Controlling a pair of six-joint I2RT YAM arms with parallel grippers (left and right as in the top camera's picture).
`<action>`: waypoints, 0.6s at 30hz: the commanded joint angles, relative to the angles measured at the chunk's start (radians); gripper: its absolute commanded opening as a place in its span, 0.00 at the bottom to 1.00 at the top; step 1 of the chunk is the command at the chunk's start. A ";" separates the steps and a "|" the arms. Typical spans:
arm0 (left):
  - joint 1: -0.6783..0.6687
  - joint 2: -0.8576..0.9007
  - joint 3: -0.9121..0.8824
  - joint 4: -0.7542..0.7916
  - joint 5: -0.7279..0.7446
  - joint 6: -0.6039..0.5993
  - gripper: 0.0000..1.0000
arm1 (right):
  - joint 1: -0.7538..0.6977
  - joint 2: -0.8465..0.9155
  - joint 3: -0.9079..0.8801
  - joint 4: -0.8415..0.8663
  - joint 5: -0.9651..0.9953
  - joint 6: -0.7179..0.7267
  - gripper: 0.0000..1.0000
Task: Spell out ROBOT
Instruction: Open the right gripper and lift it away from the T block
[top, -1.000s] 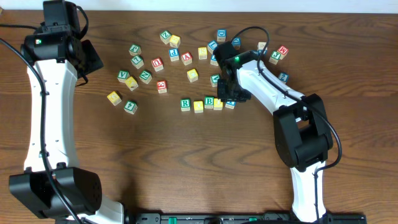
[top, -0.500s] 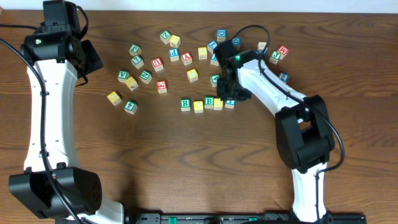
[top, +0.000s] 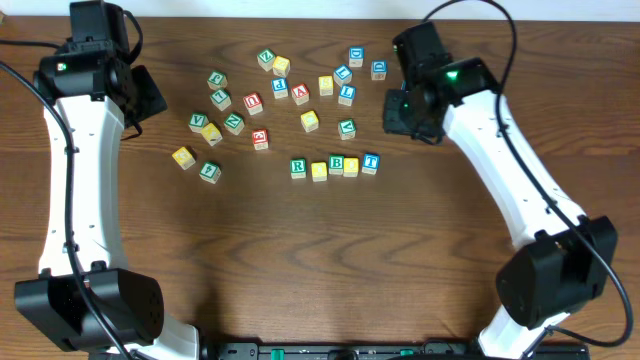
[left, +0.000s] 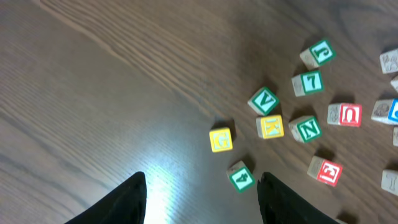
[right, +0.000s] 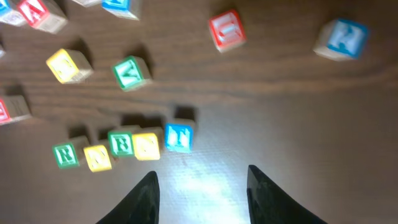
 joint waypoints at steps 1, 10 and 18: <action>0.002 0.013 0.003 -0.017 0.062 0.007 0.56 | -0.028 -0.014 0.010 -0.042 -0.027 -0.024 0.40; -0.047 0.013 -0.041 -0.035 0.156 0.041 0.56 | -0.031 -0.009 -0.140 0.016 -0.057 -0.040 0.38; -0.119 0.013 -0.116 -0.028 0.156 0.040 0.45 | -0.031 -0.009 -0.317 0.234 -0.095 -0.036 0.33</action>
